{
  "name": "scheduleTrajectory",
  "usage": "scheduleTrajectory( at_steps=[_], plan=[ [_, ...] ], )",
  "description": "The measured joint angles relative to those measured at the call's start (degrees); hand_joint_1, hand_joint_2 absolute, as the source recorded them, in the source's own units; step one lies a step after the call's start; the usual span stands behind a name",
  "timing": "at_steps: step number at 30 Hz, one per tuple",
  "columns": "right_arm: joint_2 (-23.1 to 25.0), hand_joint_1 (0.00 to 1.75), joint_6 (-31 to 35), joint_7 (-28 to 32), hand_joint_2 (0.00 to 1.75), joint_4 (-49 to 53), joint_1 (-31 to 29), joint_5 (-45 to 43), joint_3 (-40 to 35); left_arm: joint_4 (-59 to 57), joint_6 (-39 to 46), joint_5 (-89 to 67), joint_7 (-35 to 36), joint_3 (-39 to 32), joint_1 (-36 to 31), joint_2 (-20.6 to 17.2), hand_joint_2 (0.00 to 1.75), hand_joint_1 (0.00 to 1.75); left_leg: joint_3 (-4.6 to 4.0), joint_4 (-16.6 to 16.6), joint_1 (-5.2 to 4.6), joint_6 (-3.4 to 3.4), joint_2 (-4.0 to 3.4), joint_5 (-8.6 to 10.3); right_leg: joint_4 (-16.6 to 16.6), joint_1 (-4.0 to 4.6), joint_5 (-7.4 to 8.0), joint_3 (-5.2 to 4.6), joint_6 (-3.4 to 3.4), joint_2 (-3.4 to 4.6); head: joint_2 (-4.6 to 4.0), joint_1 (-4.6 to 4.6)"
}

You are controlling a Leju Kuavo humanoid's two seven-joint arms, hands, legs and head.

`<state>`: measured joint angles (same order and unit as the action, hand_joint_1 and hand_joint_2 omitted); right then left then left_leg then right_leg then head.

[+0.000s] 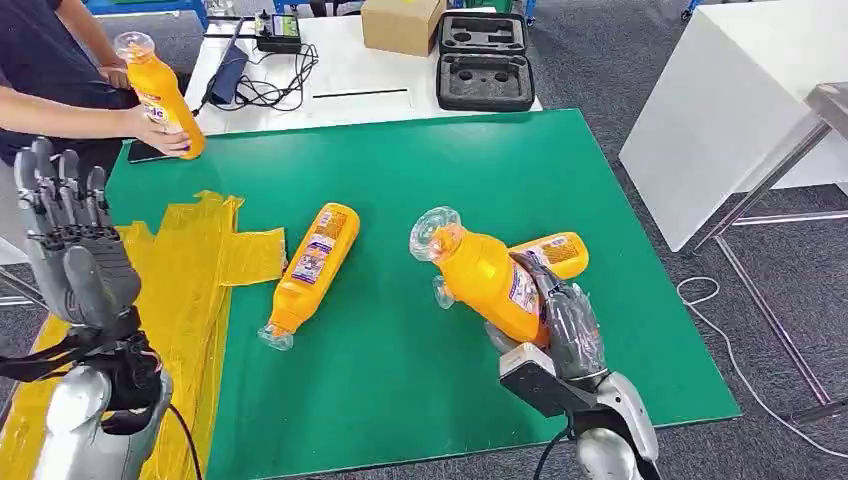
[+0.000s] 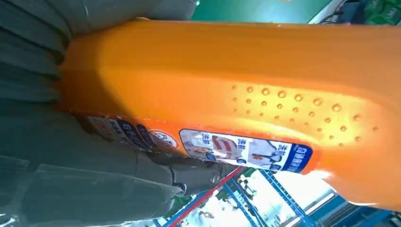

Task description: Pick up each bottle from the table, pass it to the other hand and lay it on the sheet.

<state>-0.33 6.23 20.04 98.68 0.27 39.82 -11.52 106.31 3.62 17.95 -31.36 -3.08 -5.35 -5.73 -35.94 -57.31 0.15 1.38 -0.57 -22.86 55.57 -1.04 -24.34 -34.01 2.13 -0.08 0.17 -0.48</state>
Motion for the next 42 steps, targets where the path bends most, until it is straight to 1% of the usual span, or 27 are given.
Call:
scheduleTrajectory(
  at_steps=[4,7,10,12,14,18,23,25,30,35,42],
  plan=[
    [0.6,1.75,-0.1,-0.7,1.75,0.5,-0.3,1.6,-0.1,-2.8,-4.0,1.7,0.8,0.6,-0.2,0.7,1.75,0.00,0.00,0.0,0.00,0.00,-0.01,0.00,0.0,0.01,0.00,0.00,0.00,0.01,0.00,-0.02],
    [1.2,1.75,-0.1,-1.4,1.75,0.7,-1.7,2.2,-0.9,-4.2,-6.4,2.2,1.9,1.0,-0.2,1.7,1.75,0.00,-0.01,0.0,0.00,0.00,-0.01,0.01,0.0,0.01,0.01,0.00,0.00,0.01,0.00,-0.02],
    [1.7,1.75,3.0,-0.7,1.75,0.7,-4.6,2.5,-2.9,-5.5,-8.3,2.7,3.1,1.8,-1.2,2.9,1.75,0.00,0.00,0.0,0.00,0.02,-0.09,0.05,0.0,0.01,0.02,0.00,0.01,0.01,0.00,-0.02],
    [2.2,1.75,6.4,-0.7,1.75,0.5,-6.8,3.9,-4.5,-6.6,-8.4,3.8,4.4,2.7,-2.1,3.5,1.75,0.00,-0.01,0.0,0.00,0.04,-0.09,0.06,0.0,0.01,0.03,0.03,0.01,0.01,0.00,-0.02],
    [2.8,1.75,8.2,-1.0,1.75,-0.2,-8.9,4.3,-6.4,-7.4,-8.4,5.0,5.0,3.5,-2.7,4.2,1.75,0.00,0.00,0.0,0.00,0.04,-0.10,0.06,0.0,0.01,0.05,0.03,0.02,0.02,0.00,-0.02],
    [4.2,1.75,8.5,-1.9,1.75,-3.3,-13.4,3.4,-9.5,-7.5,-7.1,6.0,5.2,4.9,-2.6,5.4,1.75,0.00,-0.01,0.0,0.00,0.04,-0.12,0.07,0.0,0.01,0.06,0.03,0.02,0.03,0.00,-0.04],
    [5.8,1.75,8.5,-3.1,1.75,-7.5,-19.4,2.6,-11.2,-7.5,-6.1,6.6,5.7,6.3,-2.1,6.1,1.75,0.00,-0.01,0.0,0.01,0.05,-0.11,0.08,0.0,0.02,0.05,0.03,0.03,0.01,0.00,-0.02],
    [5.9,1.75,8.5,-3.6,1.75,-9.4,-20.9,3.0,-11.5,-7.5,-6.1,6.7,5.7,7.0,-2.0,6.2,1.75,0.00,-0.01,0.0,0.01,0.05,-0.09,0.08,0.0,0.01,0.05,0.03,0.03,0.00,0.00,0.00],
    [6.2,1.75,8.5,-3.8,1.75,-12.4,-22.5,3.0,-11.6,-7.5,-6.1,7.1,5.7,7.9,-2.0,6.4,1.75,0.00,-0.02,0.0,0.00,0.05,-0.09,0.08,0.0,0.00,0.05,0.03,0.03,0.01,0.00,-0.02],
    [6.3,1.75,8.6,-4.0,1.75,-14.1,-23.0,3.0,-11.6,-7.5,-6.9,8.5,6.1,8.3,-2.0,6.5,1.75,0.00,-0.03,0.0,0.00,0.05,-0.10,0.07,0.0,0.00,0.05,0.01,0.03,0.01,0.00,-0.02],
    [6.3,1.75,7.7,-3.3,1.75,-17.6,-24.6,1.2,-9.6,-7.8,-8.3,10.4,6.5,10.4,-2.6,7.1,1.75,0.00,-0.03,0.0,0.00,0.05,-0.10,0.08,0.0,0.00,0.06,0.01,0.03,0.02,0.00,-0.02]
  ],
)
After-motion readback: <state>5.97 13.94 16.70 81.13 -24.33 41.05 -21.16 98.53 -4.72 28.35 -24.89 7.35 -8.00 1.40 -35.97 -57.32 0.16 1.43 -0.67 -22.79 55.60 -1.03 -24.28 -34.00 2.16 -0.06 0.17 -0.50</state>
